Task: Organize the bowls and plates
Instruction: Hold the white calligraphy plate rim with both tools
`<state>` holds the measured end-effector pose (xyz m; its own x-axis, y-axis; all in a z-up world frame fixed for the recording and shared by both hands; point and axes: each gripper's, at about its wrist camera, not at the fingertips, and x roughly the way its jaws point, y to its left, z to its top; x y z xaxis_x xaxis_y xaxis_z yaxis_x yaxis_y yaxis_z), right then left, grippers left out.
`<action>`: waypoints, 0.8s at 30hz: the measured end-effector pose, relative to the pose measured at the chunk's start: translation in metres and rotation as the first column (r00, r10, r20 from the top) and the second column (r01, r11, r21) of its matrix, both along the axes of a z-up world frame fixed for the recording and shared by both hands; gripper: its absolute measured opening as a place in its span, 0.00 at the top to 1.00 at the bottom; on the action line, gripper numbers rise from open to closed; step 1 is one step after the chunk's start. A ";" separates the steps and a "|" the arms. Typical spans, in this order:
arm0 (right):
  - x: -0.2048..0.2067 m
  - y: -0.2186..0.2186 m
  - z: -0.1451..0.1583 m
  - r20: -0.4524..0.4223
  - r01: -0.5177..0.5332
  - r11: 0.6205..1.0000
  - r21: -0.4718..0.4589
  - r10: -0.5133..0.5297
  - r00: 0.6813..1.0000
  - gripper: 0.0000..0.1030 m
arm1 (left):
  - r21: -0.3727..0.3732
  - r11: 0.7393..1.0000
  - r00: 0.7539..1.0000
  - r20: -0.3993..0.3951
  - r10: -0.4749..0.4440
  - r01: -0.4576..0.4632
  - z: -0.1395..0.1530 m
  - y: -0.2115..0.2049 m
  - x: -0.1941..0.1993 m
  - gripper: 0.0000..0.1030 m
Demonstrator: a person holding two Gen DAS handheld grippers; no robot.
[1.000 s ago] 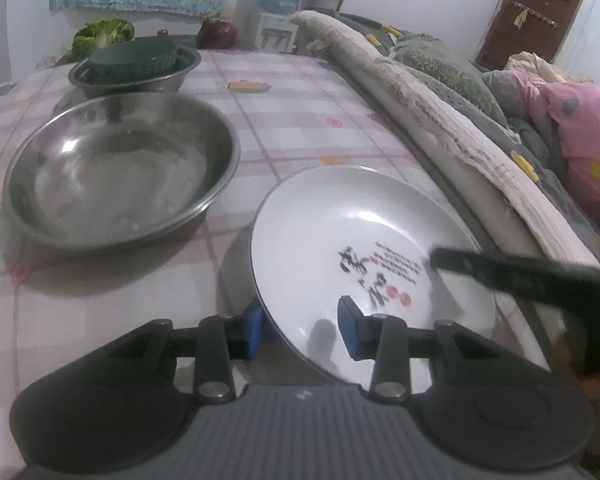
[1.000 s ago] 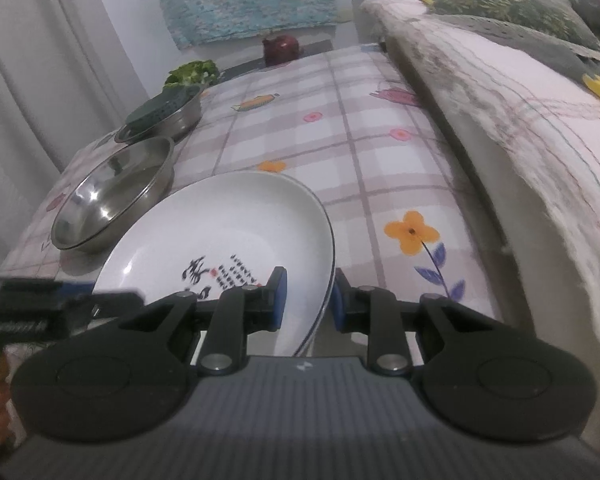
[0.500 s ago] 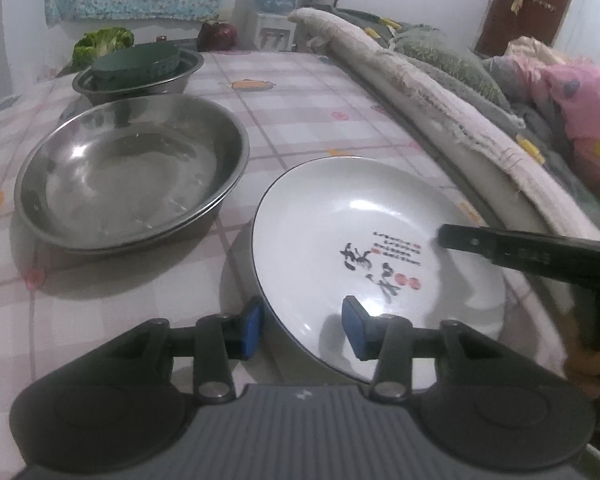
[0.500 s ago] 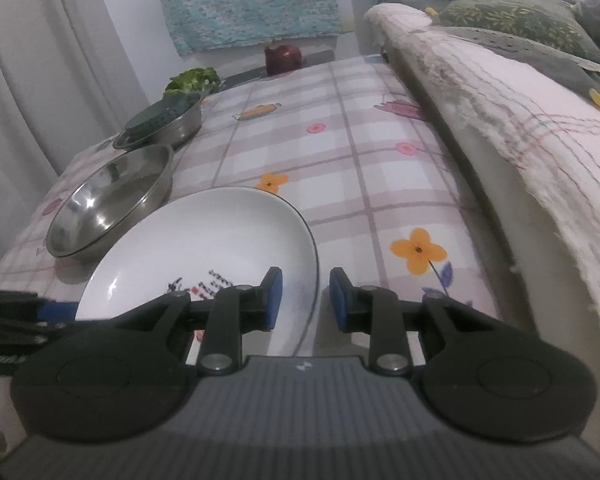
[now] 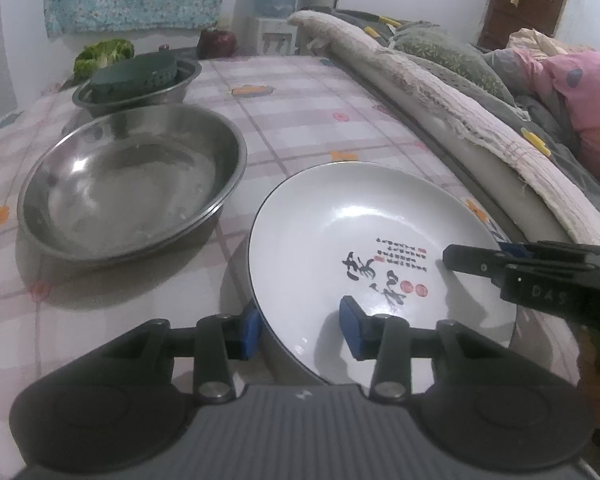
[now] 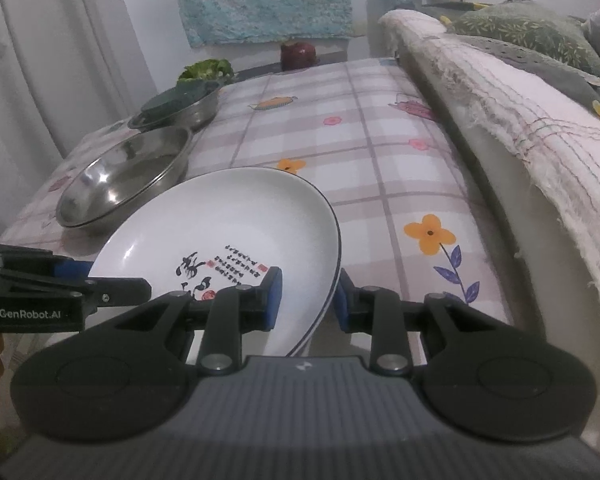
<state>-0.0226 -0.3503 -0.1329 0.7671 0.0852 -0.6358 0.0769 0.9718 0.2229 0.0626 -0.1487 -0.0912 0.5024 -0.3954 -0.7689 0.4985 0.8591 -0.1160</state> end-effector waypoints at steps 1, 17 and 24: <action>-0.002 0.001 0.000 0.004 -0.008 1.000 -0.005 0.008 1.000 0.74 | -0.003 1.000 1.000 -0.004 -0.001 0.001 0.001 0.002 -0.002 0.60; -0.007 0.005 -0.001 0.015 -0.021 1.000 -0.022 0.021 1.000 0.72 | 0.022 1.000 1.000 0.008 -0.008 0.007 -0.001 -0.001 -0.005 0.52; -0.006 0.007 0.000 0.009 -0.017 1.000 -0.021 0.017 1.000 0.71 | 0.023 1.000 1.000 -0.013 0.006 -0.006 0.002 0.000 -0.004 0.55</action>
<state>-0.0289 -0.3432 -0.1332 0.7713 0.0855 -0.6307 0.0581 0.9773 0.2035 0.0589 -0.1488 -0.0888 0.4945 -0.3741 -0.7845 0.4917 0.8647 -0.1024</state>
